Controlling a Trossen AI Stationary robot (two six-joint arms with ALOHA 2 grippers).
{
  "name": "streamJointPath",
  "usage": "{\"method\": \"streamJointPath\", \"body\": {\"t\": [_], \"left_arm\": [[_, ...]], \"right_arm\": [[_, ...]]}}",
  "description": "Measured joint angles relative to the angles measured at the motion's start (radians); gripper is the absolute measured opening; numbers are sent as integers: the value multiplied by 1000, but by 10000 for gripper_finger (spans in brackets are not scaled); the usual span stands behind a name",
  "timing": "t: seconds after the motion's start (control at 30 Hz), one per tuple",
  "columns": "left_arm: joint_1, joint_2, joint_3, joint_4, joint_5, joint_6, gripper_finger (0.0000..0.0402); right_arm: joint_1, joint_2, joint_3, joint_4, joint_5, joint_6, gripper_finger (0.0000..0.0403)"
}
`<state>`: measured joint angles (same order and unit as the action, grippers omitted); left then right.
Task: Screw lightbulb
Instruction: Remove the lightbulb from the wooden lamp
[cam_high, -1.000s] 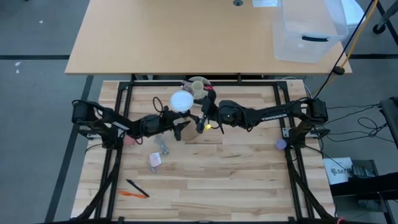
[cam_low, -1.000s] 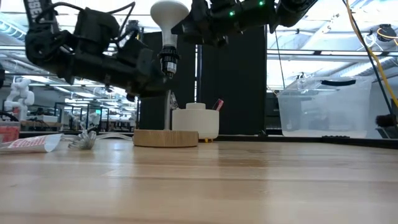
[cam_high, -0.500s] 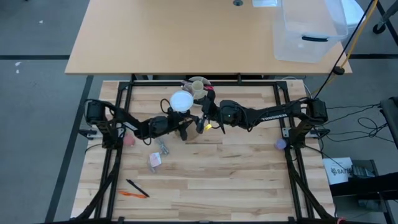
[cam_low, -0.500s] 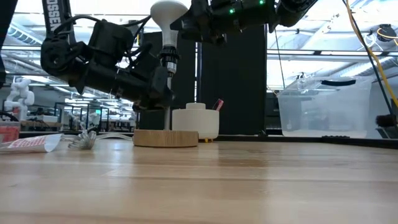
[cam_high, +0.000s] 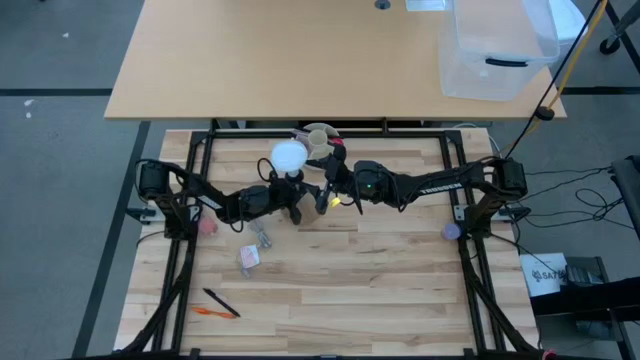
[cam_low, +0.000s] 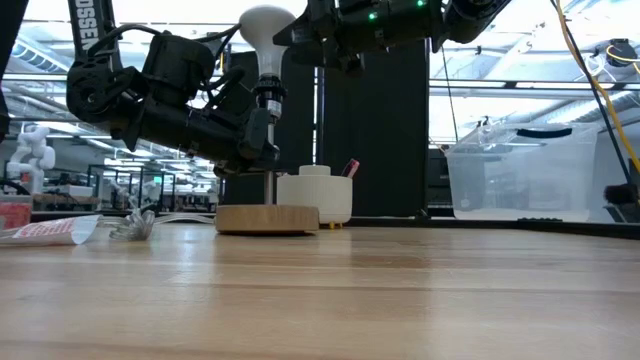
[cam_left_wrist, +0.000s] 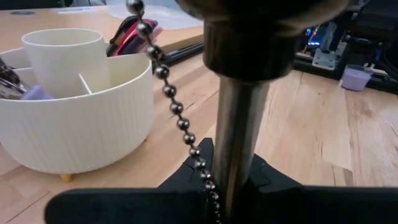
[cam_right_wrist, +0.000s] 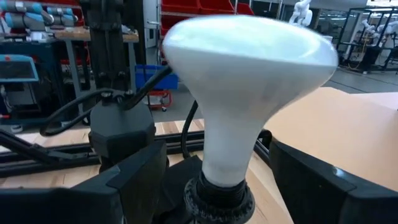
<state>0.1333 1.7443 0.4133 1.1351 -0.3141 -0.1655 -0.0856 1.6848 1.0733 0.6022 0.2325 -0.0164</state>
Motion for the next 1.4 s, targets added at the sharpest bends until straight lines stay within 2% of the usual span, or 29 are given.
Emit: {"method": "streamJointPath", "body": {"t": [0.17,0.3,0.43,0.67,0.9,1.0,1.23,1.4], "left_arm": [[0,0,0,1,0,-2,26],[0,0,0,2,1,-4,25],[0,0,0,2,1,-6,25],[-1,0,0,2,1,-6,25],[-1,0,0,4,1,-9,25],[-1,0,0,4,2,-8,25],[-8,0,-1,6,18,10,25],[-11,0,-1,5,45,34,24]], "right_arm": [[3,30,1,29,25,27,276],[3,90,1,109,65,38,276],[2,111,5,214,60,26,276],[-12,136,90,129,48,-5,276],[-38,162,135,103,-9,-20,275],[-47,162,135,107,-52,-13,260],[-46,162,135,104,-78,-10,191],[-45,155,135,72,-92,-18,179]]}}
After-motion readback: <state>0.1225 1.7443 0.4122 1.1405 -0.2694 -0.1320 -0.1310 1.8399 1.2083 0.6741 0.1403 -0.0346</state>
